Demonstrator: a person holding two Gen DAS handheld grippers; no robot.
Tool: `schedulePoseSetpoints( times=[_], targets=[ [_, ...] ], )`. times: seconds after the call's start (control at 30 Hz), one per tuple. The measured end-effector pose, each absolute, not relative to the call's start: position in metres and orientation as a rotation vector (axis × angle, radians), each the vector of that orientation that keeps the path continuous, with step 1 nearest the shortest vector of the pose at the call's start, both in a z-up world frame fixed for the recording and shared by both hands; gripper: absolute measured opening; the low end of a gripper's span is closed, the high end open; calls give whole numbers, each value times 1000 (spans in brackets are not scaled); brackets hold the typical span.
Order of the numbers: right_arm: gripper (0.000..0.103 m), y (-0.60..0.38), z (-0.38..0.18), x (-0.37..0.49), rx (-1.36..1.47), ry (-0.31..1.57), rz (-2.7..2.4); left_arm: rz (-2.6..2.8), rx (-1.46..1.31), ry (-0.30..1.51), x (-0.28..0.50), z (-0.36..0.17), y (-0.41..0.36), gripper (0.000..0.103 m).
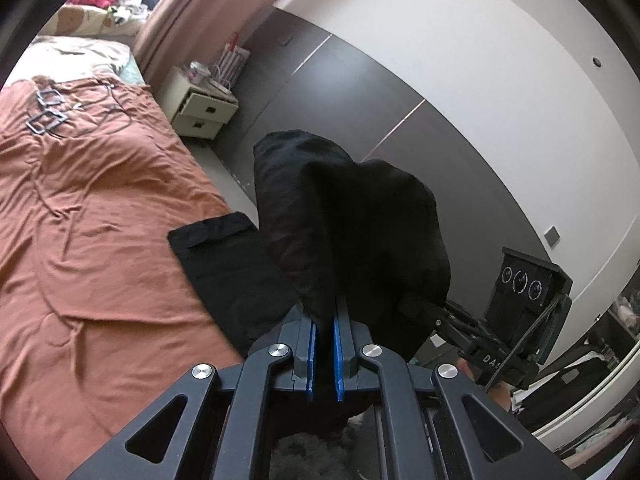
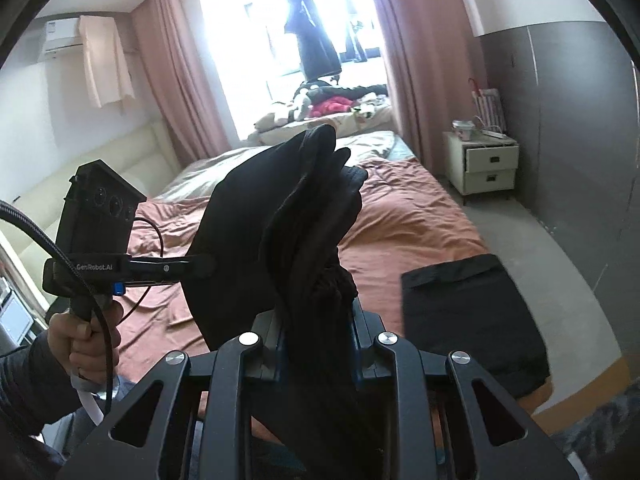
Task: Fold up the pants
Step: 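Lift the folded shorts with both tools and carry them toward the bed's foot corner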
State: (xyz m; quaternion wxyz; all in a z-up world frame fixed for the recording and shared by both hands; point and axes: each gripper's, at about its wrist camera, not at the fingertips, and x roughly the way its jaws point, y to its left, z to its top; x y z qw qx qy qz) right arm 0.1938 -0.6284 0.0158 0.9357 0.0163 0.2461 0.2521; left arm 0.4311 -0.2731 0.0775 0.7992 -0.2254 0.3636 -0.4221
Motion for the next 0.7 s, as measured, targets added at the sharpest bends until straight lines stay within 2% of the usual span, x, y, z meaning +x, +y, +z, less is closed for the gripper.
schedulePoseSetpoints(
  times=[0.3, 0.7],
  targets=[
    [20, -640, 9, 215, 66, 536, 447, -952, -495, 840, 480, 51, -326, 7],
    [19, -630, 9, 246, 25, 614, 358, -987, -599, 944, 530, -11, -374, 7]
  ],
)
